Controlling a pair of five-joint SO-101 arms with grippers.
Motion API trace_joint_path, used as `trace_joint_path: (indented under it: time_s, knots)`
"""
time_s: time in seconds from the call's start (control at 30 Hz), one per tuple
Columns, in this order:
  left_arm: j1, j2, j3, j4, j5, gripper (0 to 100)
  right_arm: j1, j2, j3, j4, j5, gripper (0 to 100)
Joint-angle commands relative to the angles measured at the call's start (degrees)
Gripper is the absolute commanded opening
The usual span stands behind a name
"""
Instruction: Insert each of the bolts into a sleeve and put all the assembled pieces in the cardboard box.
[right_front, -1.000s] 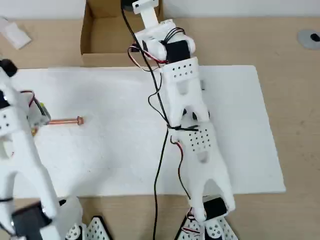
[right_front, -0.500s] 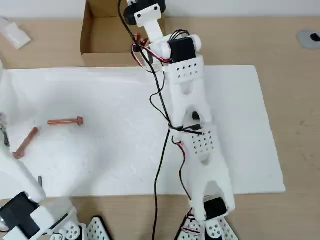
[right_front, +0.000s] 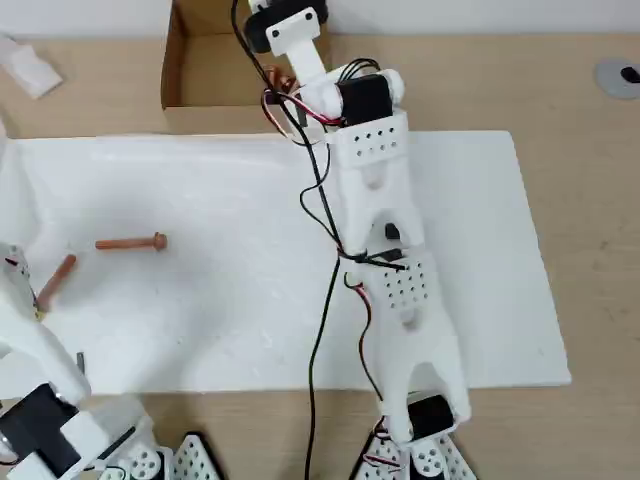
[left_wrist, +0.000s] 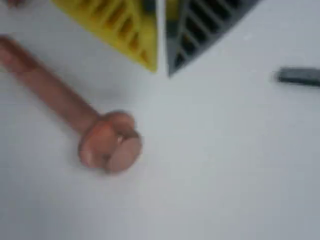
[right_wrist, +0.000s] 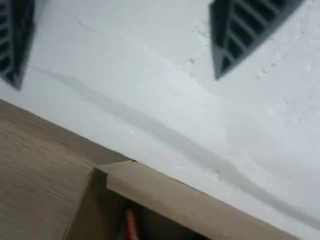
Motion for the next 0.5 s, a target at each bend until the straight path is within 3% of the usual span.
trace_joint_path:
  time_s: [0.0, 0.33, 0.47]
  knots:
    - [0.53, -0.22, 0.62, -5.01, 2.99, 1, 0.13, -5.14, 1.45, 1.23, 0.35, 28.4]
    - [0.88, -0.22, -0.09, -5.71, 6.15, 1, 0.04, -5.05, 3.21, 1.23, 0.35, 28.5]
    - [3.25, -0.22, 0.26, -5.36, 6.24, 12, 0.04, -4.97, 3.21, 1.23, 0.35, 28.5]
